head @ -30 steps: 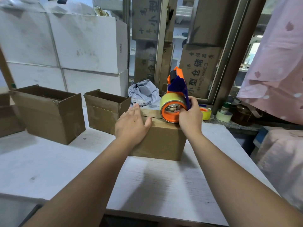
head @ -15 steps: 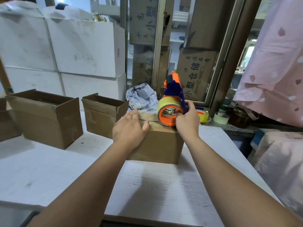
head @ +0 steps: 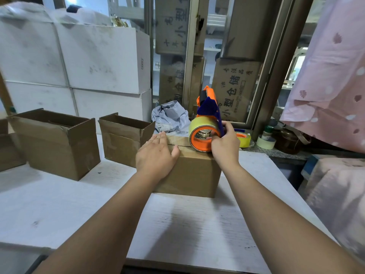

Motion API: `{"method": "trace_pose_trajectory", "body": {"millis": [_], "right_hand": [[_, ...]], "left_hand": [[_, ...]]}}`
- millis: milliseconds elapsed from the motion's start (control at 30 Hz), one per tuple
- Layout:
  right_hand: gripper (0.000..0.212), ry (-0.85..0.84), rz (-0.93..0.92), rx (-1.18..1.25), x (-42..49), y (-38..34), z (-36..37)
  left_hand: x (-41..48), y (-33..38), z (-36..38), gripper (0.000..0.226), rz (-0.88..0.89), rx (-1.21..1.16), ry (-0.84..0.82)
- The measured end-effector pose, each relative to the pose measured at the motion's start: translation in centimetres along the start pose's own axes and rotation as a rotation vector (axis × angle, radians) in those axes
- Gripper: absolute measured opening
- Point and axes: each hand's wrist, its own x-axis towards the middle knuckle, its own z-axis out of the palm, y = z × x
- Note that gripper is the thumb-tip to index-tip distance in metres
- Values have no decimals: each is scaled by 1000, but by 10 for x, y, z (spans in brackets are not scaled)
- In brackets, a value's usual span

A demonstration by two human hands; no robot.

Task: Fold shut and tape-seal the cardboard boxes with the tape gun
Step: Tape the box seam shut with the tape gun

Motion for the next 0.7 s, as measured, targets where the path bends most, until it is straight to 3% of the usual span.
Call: {"method": "trace_pose_trajectory", "body": {"millis": [233,533,700], "right_hand": [[40,-45,-12,-94,7,-4,-4],[50,-112,-282,-476,9,-24,-29],[46,-142,-269,-610,17,-23,-42]], "left_hand": [[1,0,-1,62,-10,-28,-19],[4,-5,3,61,15,-28,-46],[3,-5,-2,62,38,-35,-83]]}}
